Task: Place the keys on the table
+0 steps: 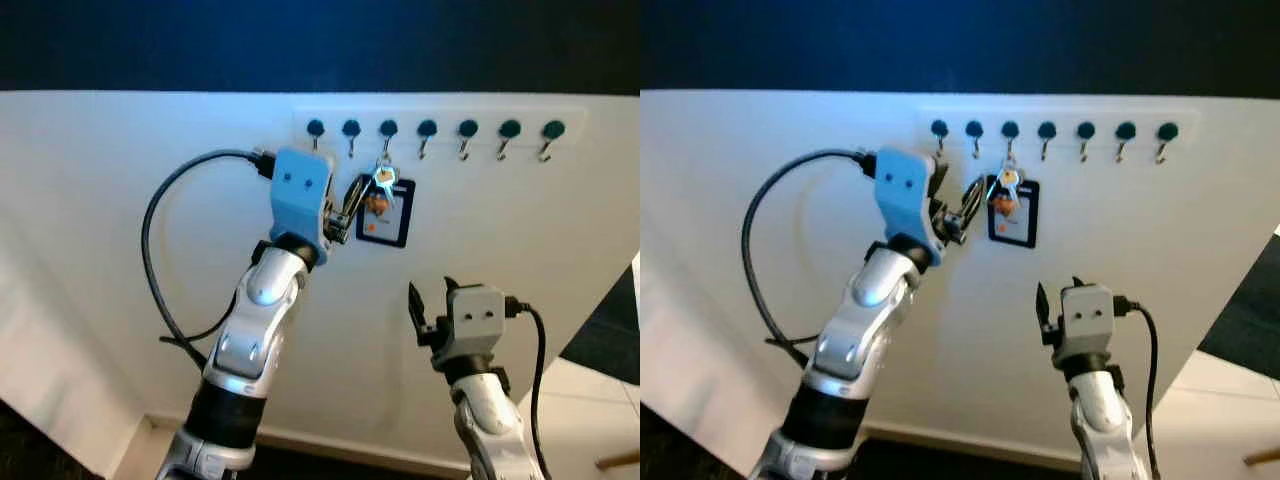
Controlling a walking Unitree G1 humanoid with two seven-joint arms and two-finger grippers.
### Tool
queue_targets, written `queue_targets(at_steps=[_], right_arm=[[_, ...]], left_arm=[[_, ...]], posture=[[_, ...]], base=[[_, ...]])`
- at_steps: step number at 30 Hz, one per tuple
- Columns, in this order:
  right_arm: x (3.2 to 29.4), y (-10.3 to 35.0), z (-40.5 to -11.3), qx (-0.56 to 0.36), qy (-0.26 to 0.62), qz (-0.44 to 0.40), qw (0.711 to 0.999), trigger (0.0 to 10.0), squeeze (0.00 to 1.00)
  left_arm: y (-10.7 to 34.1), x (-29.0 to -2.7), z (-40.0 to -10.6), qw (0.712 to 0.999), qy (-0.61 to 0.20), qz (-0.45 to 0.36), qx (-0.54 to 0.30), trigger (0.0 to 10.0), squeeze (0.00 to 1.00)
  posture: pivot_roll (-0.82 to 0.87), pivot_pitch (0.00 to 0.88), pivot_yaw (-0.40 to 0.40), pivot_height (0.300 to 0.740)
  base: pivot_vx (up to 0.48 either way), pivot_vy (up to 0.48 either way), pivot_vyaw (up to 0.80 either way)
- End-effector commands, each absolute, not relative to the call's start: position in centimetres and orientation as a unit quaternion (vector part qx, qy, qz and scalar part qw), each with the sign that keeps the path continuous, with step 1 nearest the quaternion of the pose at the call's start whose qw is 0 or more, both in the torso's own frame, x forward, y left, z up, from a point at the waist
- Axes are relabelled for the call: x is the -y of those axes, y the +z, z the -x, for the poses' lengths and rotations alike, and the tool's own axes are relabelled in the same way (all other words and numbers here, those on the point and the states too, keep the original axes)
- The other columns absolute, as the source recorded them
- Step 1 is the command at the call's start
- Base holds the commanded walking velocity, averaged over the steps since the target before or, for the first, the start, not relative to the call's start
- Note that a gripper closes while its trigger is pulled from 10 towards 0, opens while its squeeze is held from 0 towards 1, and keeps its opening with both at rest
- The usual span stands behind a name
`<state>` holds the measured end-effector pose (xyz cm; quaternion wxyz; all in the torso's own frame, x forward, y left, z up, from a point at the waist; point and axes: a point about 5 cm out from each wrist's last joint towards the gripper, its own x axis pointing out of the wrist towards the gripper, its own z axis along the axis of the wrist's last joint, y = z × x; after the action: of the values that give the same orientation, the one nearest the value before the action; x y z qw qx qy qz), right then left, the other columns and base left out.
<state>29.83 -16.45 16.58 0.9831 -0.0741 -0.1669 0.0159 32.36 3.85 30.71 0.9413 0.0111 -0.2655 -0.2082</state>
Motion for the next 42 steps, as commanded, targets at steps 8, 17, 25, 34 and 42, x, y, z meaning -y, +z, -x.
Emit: queue_targets(at_steps=[8,17,25,34,42], right_arm=[[16.3,16.1,-29.7,0.161,0.017,0.075,0.984,10.0,0.0],[16.1,16.0,-29.7,0.16,0.018,0.073,0.984,10.0,0.0],[16.2,15.8,-29.6,0.157,0.015,0.074,0.985,10.0,0.0],[16.2,15.8,-29.7,0.157,0.014,0.074,0.985,10.0,0.0],[16.1,15.9,-29.7,0.158,0.015,0.073,0.985,10.0,0.0]], left_arm=[[31.8,-1.8,-32.8,0.932,-0.255,-0.003,0.256,10.0,0.0],[32.5,-0.7,-32.6,0.925,-0.283,0.017,0.252,10.0,0.0],[32.9,-0.4,-32.3,0.918,-0.305,0.043,0.248,10.0,0.0],[33.5,-0.3,-31.8,0.914,-0.317,0.041,0.251,10.0,0.0],[32.0,-0.6,-32.0,0.924,-0.306,0.025,0.23,10.0,0.0]], posture=[[-0.01,0.159,0.076,0.74],[-0.01,0.163,0.079,0.74],[-0.01,0.165,0.083,0.74],[0.0,0.167,0.082,0.74],[0.0,0.166,0.082,0.74]], base=[[0.0,0.0,0.0],[0.0,0.0,0.0],[0.0,0.0,0.0],[0.0,0.0,0.0],[0.0,0.0,0.0]])
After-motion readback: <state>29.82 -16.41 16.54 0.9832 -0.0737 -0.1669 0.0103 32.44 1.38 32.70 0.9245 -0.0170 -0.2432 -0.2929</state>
